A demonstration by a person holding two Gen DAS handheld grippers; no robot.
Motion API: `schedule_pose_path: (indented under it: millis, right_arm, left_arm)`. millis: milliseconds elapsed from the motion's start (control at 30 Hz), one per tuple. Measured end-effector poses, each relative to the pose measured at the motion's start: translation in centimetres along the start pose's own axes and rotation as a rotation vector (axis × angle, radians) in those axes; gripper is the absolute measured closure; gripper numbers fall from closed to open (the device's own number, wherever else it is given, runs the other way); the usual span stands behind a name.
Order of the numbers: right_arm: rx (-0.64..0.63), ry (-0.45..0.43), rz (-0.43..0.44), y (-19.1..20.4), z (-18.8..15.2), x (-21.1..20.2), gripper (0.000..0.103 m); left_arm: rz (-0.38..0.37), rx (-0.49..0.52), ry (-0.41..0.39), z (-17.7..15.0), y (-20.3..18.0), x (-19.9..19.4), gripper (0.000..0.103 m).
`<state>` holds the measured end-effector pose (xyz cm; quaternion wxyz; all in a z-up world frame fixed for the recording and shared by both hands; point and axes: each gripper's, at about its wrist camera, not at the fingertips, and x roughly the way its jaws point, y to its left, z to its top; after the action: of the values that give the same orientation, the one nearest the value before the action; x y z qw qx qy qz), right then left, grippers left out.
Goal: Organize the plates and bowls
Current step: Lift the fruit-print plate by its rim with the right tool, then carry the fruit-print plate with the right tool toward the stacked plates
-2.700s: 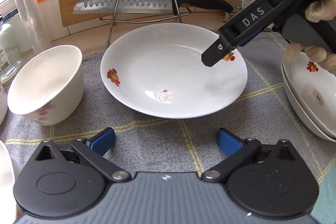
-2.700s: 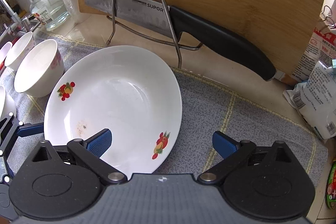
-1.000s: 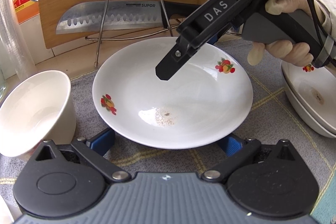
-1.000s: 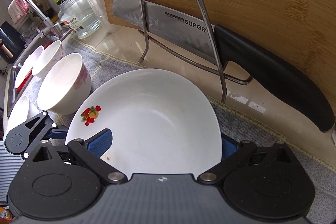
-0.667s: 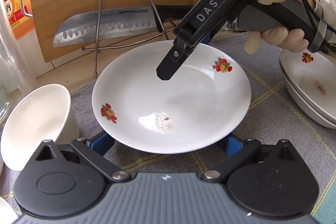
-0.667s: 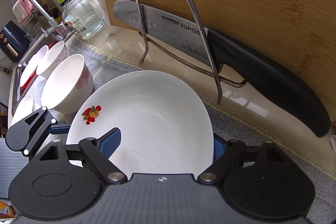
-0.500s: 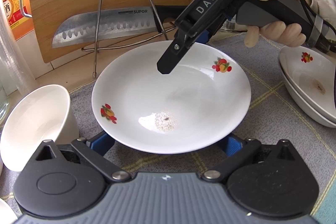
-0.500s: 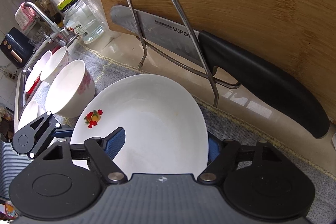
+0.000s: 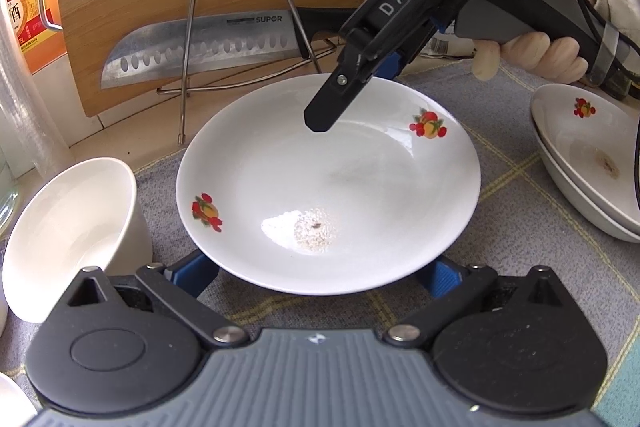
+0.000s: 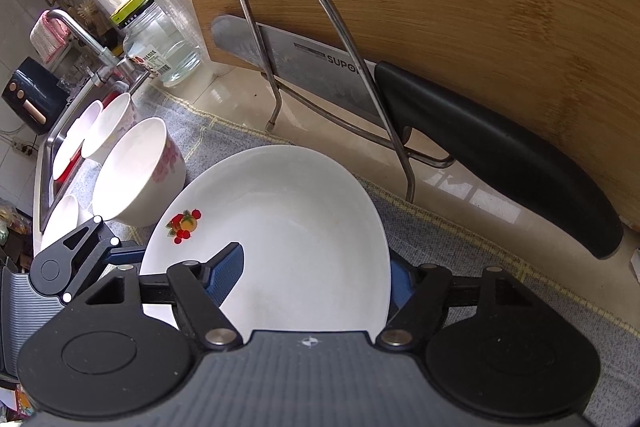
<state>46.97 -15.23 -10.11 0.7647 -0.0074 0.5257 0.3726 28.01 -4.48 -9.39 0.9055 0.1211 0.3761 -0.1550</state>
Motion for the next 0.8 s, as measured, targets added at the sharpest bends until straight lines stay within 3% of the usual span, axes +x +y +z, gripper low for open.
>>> schedule_pose_path:
  millis: [233,533,800]
  right_arm:
    - [-0.014,0.042,0.009,0.6,-1.1,-0.4,0.025]
    - [-0.022,0.001,0.036,-0.2,-0.1,0.1,0.025]
    - [-0.029,0.023,0.040,-0.2,0.4,0.5,0.029]
  left_arm:
    - [-0.013,0.029,0.004,-0.6,0.2,-0.6,0.001]
    - [-0.025,0.042,-0.032,-1.0,0.4,-0.5,0.001]
    - [-0.029,0.046,-0.041,-1.4,0.3,-0.9,0.000]
